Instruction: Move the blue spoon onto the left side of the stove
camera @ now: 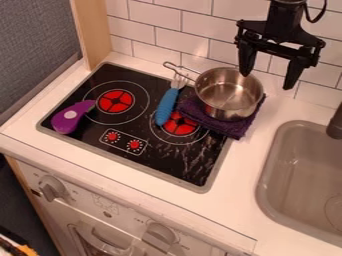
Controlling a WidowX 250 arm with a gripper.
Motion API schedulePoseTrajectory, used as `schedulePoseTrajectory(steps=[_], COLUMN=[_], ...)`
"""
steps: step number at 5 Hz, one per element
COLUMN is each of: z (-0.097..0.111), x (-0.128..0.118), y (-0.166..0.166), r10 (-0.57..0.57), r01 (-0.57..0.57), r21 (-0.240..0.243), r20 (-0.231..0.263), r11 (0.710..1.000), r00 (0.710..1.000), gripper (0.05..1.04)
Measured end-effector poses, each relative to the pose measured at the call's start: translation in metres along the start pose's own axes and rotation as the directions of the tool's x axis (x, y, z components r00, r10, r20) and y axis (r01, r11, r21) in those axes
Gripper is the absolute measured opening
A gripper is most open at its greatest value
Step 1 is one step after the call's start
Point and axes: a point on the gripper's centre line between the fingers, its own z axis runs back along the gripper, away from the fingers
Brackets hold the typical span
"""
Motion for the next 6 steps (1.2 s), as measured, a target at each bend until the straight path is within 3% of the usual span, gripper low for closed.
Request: schedulePoseTrajectory(steps=[1,2,3,4,5,6], z=[-0.018,-0.029,-0.006,0.004,0.001,-0.017], x=[-0.007,-0.023,-0.037,-0.064,-0.086,-0.085], y=[0.001,0.039,0.087,0.112,0.144,0.143], r10=[0.000,0.092,0.192,0.214,0.268,0.248], r01=[0.000,-0.089,-0.185,-0.207,-0.260,-0.238], r21=[0.009,0.040,0.097,0.094,0.116,0.108], r20=[-0.050,-0.088,-0.073,-0.074,-0.067,-0.097], r11=[1.000,0.995,0.978,0.974,0.959,0.965], r00=[0.999,0.992,0.979,0.974,0.961,0.964], gripper=[1.000,1.000,1.000,1.000,1.000,1.000])
